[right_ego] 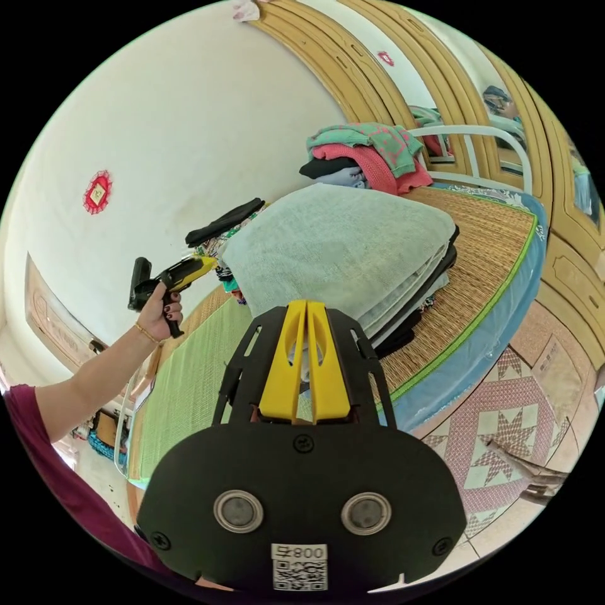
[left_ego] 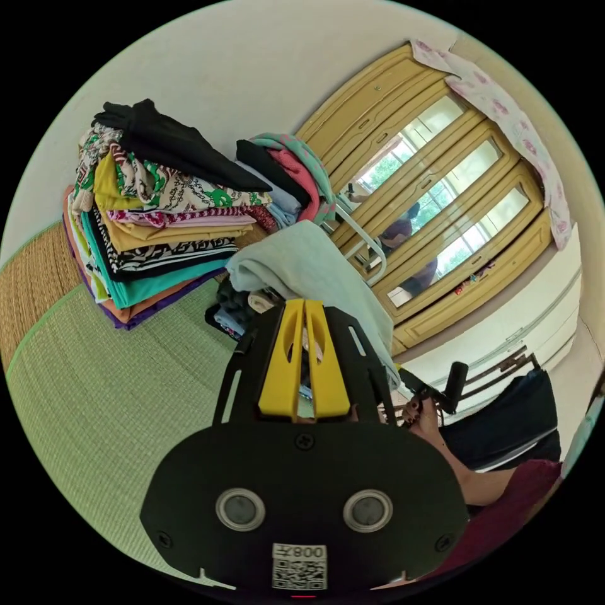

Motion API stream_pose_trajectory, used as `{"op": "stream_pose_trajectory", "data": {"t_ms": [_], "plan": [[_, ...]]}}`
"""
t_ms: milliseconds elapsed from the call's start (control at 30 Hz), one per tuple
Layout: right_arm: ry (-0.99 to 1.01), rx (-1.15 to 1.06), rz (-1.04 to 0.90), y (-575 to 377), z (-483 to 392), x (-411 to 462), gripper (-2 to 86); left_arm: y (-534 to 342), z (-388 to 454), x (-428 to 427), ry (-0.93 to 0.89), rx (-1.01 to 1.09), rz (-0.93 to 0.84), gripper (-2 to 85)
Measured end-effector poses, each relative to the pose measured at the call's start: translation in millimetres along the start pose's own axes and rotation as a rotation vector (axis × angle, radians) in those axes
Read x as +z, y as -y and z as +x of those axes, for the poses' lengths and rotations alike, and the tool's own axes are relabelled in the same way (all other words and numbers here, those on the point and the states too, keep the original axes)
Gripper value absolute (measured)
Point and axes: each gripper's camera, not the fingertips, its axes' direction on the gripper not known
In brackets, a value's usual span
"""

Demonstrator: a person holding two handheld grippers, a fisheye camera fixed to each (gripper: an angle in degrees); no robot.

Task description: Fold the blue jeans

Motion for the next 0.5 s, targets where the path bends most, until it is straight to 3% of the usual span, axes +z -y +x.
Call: {"op": "stream_pose_trajectory", "data": {"t_ms": [300, 400, 500], "plan": [[-0.138, -0.214, 0.056, -17.4, -165.1, -179.4, 0.0, -140.6, 148.5, -158.9, 0.115, 0.277, -0.075, 0.1], [-0.239, -0.287, 0.126, -15.6, -232.7, -256.8, 0.0, -170.8, 219.6, -216.4, 0.206, 0.396, 0.006, 0.1], [-0.288, -0.366, 0.241, -10.4, -300.3, -340.6, 0.0, -185.3, 282.3, -265.2, 0.16, 0.476, 0.084, 0.1]]}}
